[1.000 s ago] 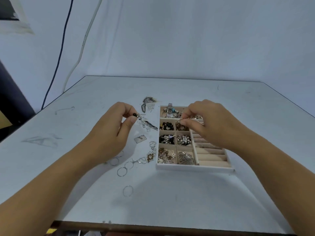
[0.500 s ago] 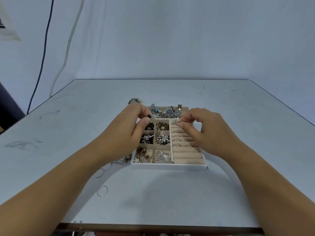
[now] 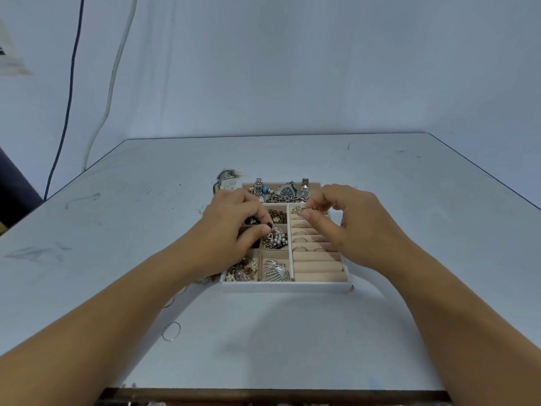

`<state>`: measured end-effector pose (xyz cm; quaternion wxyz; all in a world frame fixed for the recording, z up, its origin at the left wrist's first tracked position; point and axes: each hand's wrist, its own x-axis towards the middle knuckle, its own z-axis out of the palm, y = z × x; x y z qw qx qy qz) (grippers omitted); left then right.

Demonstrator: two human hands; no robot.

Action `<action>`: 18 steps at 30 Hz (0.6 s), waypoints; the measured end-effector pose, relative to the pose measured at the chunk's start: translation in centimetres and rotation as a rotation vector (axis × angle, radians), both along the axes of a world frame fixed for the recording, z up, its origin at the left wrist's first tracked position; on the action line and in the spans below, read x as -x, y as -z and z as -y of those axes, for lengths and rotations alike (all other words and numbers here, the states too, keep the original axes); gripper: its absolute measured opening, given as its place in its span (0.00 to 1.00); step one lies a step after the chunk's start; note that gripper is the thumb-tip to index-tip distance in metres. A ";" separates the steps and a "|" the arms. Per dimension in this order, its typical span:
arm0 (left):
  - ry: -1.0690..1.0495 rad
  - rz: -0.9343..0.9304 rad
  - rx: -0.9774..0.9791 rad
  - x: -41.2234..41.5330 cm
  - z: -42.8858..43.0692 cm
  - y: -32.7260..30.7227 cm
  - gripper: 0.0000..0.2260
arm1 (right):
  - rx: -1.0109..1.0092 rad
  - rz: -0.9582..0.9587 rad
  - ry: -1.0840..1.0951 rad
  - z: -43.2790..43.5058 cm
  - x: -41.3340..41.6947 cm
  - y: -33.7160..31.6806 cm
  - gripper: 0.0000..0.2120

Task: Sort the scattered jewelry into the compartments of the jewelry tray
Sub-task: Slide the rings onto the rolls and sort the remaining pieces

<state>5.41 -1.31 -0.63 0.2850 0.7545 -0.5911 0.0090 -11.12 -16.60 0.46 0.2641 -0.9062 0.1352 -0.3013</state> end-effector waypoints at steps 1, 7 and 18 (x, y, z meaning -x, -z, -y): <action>-0.007 0.003 -0.023 0.0 0.0 0.0 0.02 | 0.003 -0.001 -0.001 0.0 0.0 0.0 0.02; -0.034 0.037 -0.061 0.2 0.2 -0.1 0.03 | 0.021 -0.009 0.004 -0.2 0.0 0.1 0.01; -0.096 0.114 -0.045 -0.7 -1.1 -0.2 0.13 | -0.001 -0.007 -0.007 -0.3 -0.1 0.0 0.02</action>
